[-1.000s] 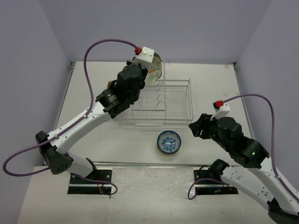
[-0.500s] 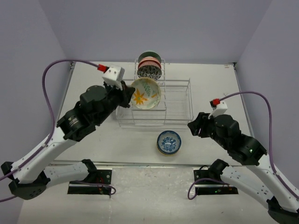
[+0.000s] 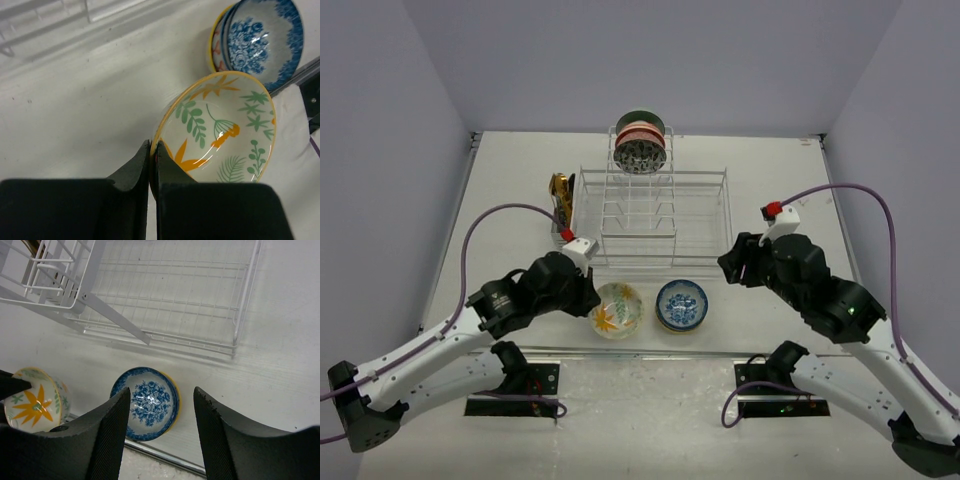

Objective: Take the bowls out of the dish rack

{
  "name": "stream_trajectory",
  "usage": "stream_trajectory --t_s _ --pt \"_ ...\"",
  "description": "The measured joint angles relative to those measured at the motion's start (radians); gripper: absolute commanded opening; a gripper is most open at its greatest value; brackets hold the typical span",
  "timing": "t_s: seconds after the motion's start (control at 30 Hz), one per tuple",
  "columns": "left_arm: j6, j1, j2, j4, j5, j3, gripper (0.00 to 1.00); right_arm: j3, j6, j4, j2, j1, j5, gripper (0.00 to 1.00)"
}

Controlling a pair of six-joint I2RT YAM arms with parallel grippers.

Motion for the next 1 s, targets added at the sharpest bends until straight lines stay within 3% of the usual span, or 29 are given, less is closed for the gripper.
stream_trajectory --t_s 0.23,0.47,0.93,0.97,1.0 --pt "-0.133 0.0 -0.002 0.015 -0.083 -0.134 0.0 0.005 -0.004 -0.011 -0.001 0.0 0.006 0.55" --pt "-0.214 0.0 0.107 0.153 -0.156 -0.235 0.0 0.005 -0.004 -0.018 -0.001 0.0 0.008 0.55" --pt "-0.289 0.0 0.136 0.307 -0.186 -0.335 0.01 0.005 -0.003 -0.033 0.0 0.0 0.029 0.56" --pt "-0.295 0.0 0.138 0.319 -0.183 -0.341 0.05 0.005 -0.003 -0.033 0.0 0.0 0.029 0.56" --pt "-0.299 0.0 0.138 0.328 -0.182 -0.344 0.18 0.005 -0.003 -0.032 0.0 0.0 0.029 0.56"
